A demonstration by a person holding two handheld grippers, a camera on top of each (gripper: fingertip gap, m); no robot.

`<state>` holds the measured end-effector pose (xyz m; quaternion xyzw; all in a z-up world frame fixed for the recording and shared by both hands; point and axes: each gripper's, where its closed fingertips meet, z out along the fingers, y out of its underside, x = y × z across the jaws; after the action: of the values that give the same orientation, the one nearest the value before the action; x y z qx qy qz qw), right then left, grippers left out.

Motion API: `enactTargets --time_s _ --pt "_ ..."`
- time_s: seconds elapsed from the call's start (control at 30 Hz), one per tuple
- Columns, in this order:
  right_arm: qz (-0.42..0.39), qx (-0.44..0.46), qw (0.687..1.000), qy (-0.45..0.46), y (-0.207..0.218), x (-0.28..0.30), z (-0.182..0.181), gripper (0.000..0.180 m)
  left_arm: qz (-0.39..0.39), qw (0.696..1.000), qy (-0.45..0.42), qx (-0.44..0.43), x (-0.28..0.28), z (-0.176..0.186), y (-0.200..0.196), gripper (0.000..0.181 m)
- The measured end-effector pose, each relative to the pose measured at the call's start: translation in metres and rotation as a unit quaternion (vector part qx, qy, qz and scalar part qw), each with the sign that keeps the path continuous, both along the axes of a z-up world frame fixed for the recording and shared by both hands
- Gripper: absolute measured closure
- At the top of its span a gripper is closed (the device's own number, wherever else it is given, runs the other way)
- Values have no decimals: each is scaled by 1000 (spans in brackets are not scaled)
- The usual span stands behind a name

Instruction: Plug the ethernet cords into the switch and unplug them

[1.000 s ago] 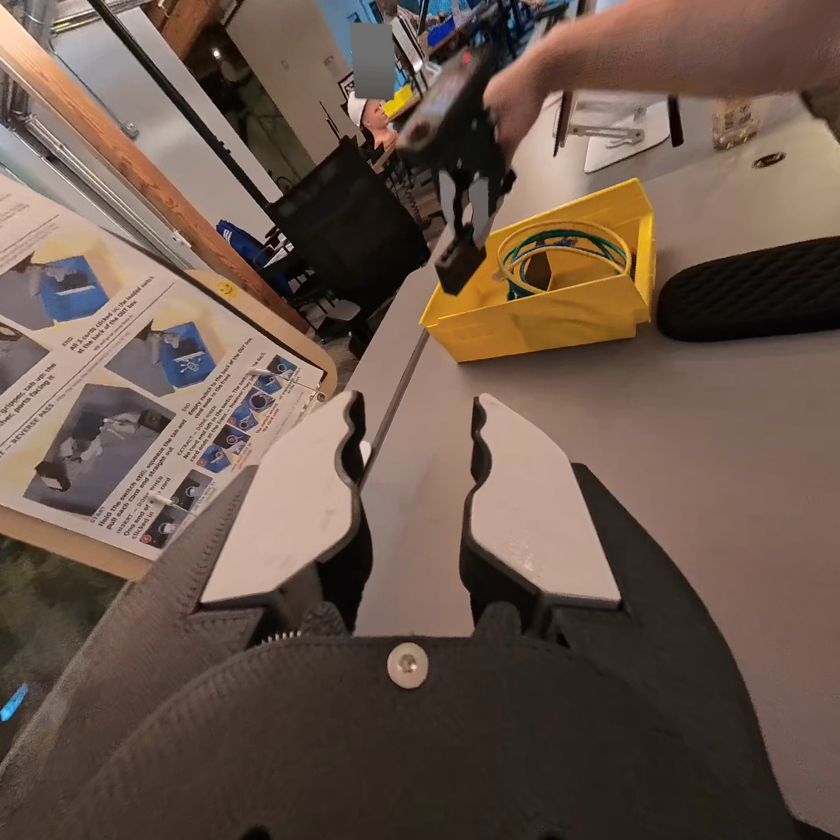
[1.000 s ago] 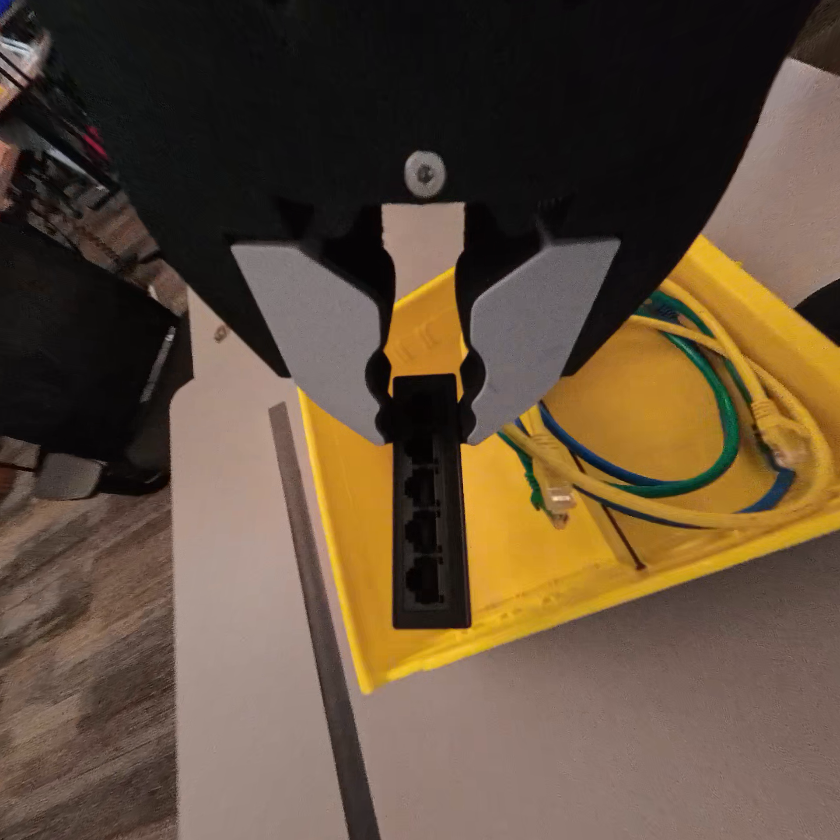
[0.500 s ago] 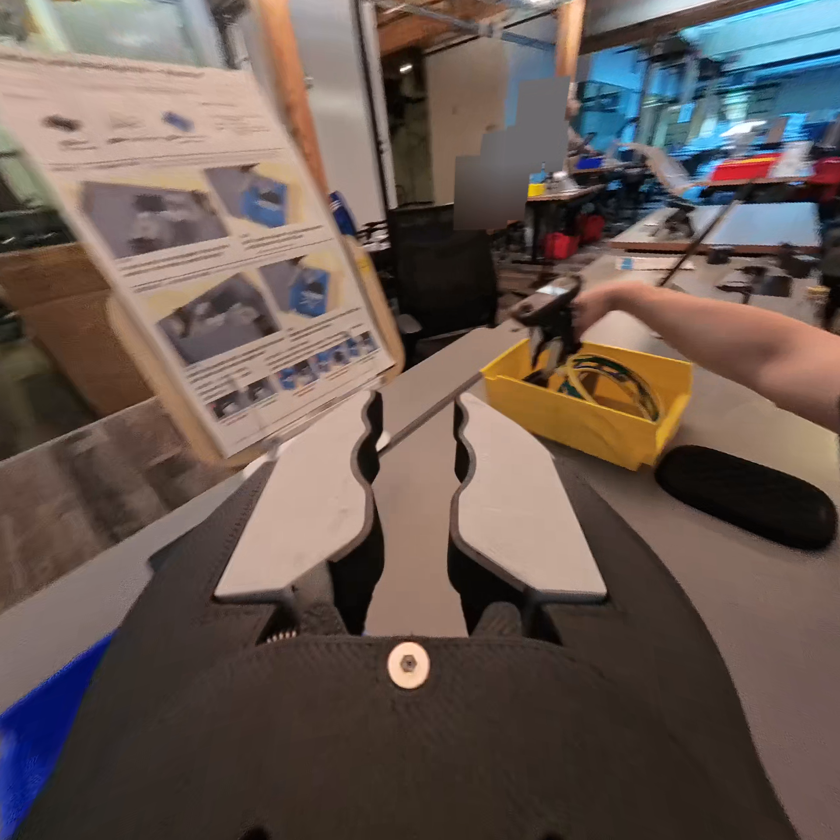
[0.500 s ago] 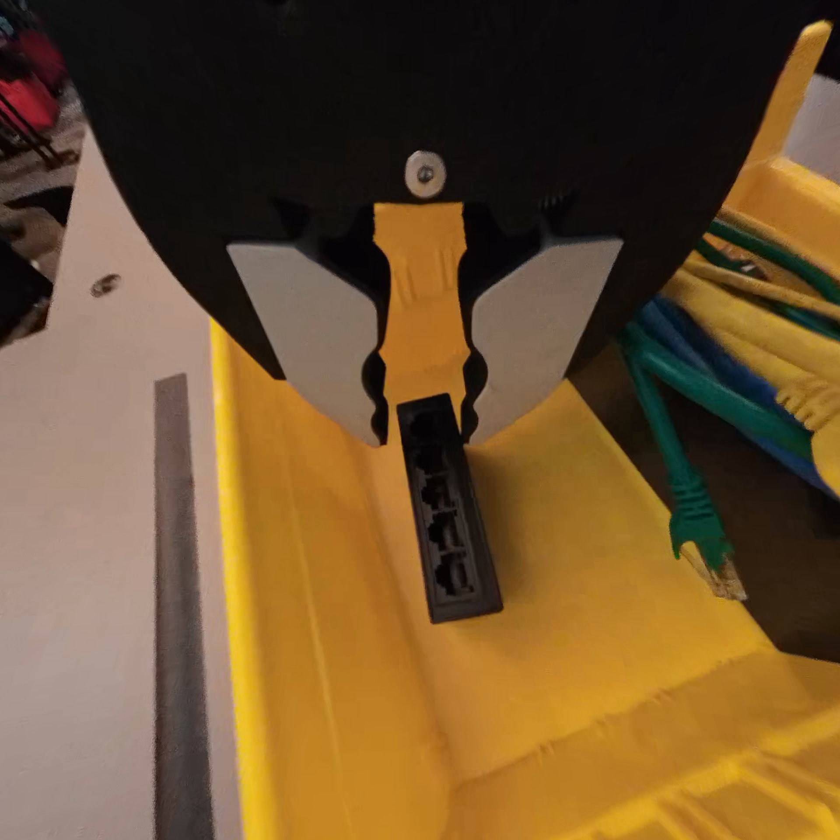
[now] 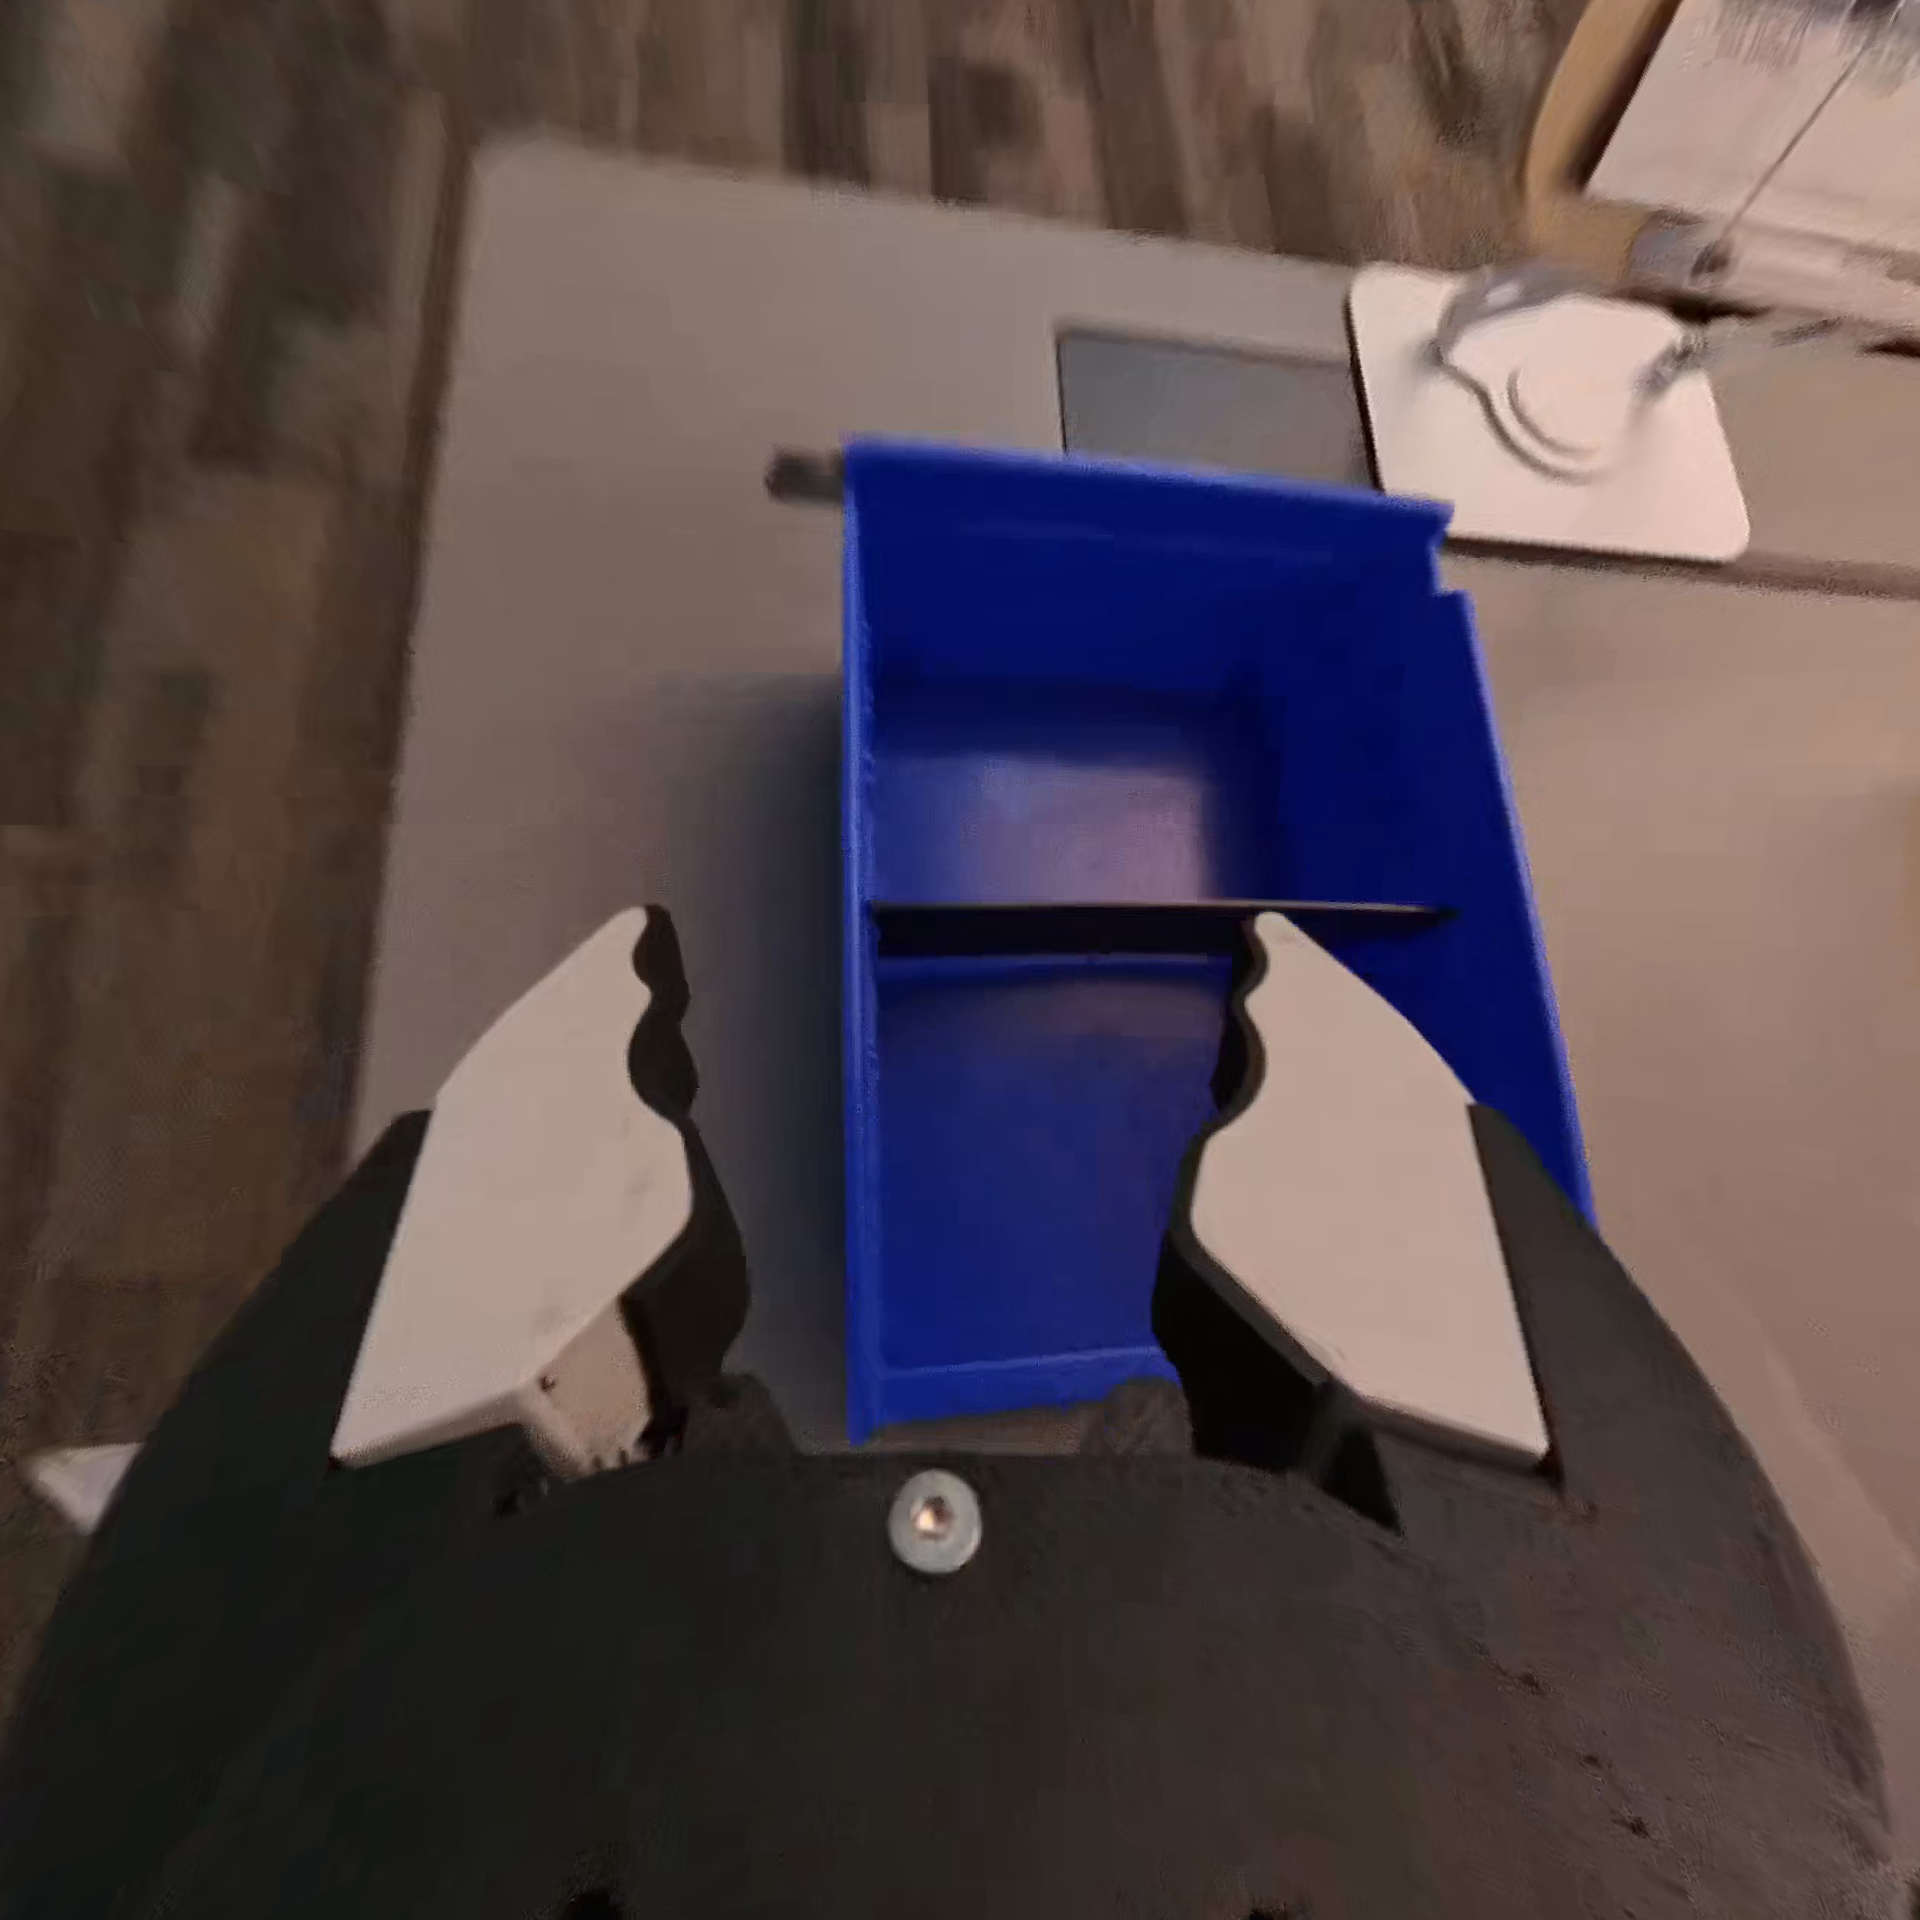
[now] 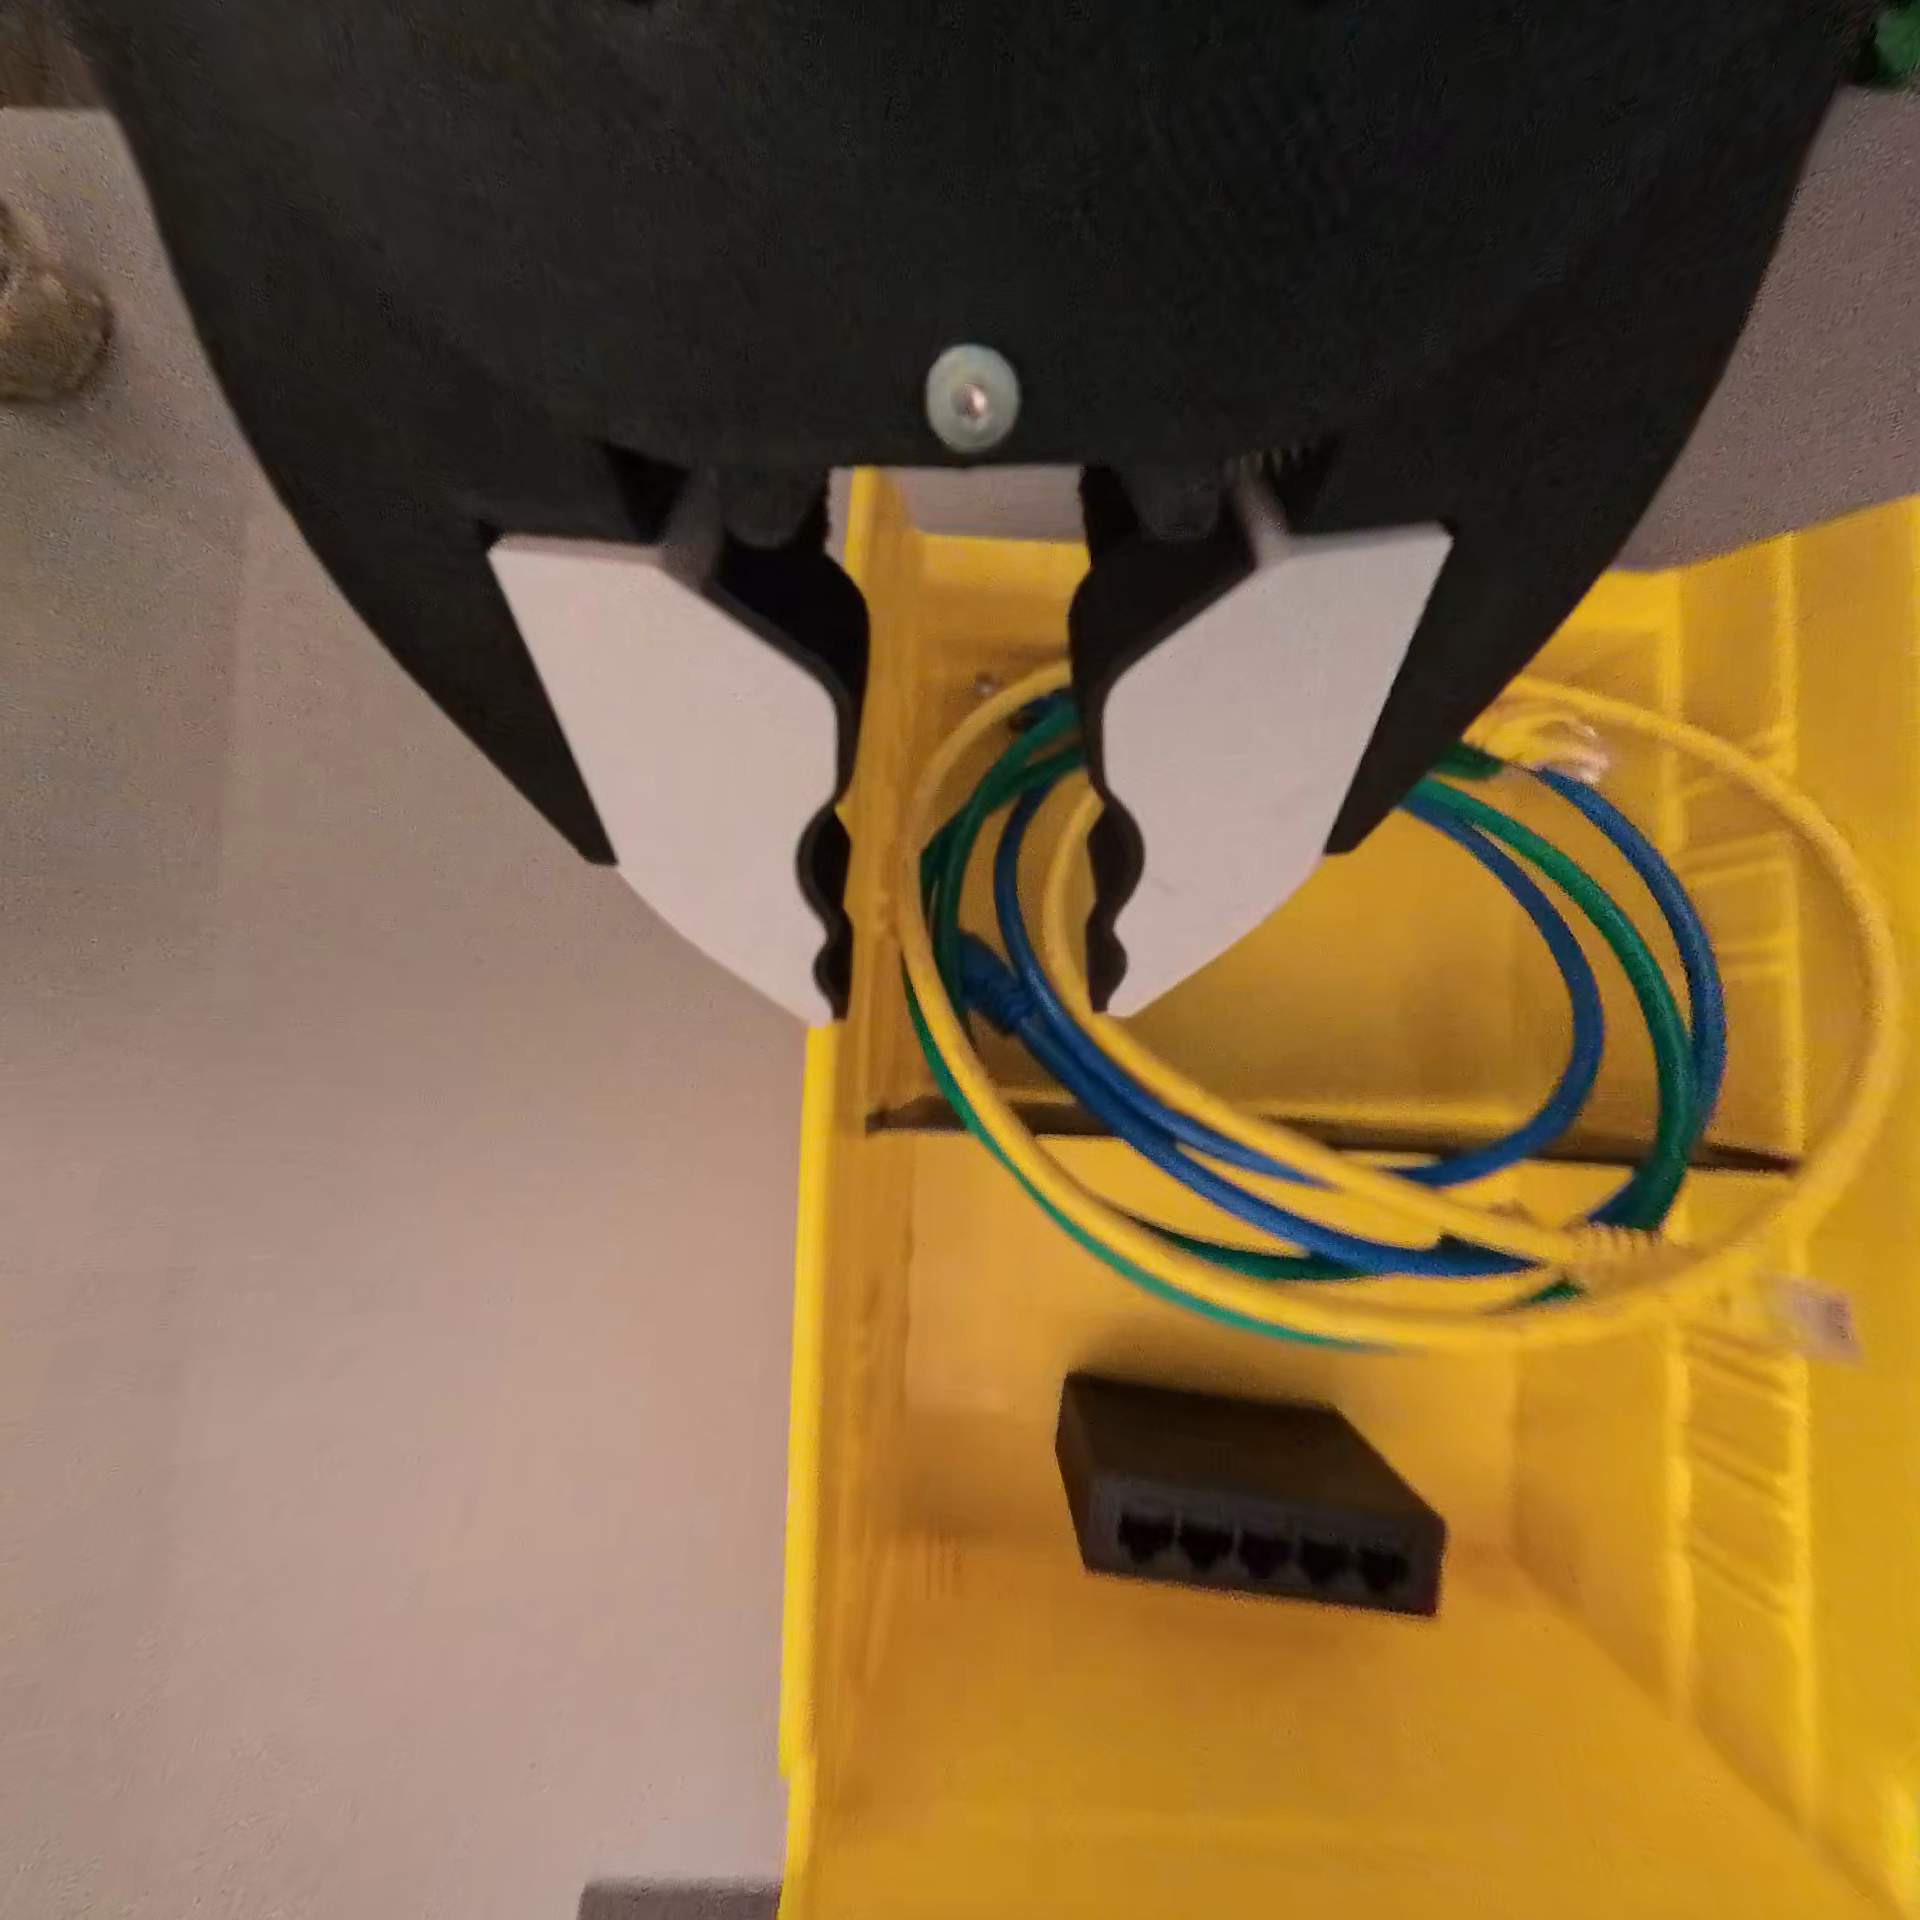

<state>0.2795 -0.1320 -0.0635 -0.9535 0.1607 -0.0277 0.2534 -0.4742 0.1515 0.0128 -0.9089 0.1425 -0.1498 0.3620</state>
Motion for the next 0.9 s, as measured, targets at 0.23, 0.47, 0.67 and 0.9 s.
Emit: enactTargets --time_s 0.23,0.47,0.67,0.9 --pt "-73 -11 996 -55 -33 46 3 150 -1 995 76 -68 -7 -36 8 85" --pt "-100 5 987 128 -34 31 -22 175 15 985 78 -155 -27 -67 -6 91" --pt "-88 45 990 102 -35 25 5 158 25 971 85 -222 -40 -95 -13 104" --pt "-32 -35 990 131 -29 12 -35 160 0 958 90 -274 -35 -119 -18 121"
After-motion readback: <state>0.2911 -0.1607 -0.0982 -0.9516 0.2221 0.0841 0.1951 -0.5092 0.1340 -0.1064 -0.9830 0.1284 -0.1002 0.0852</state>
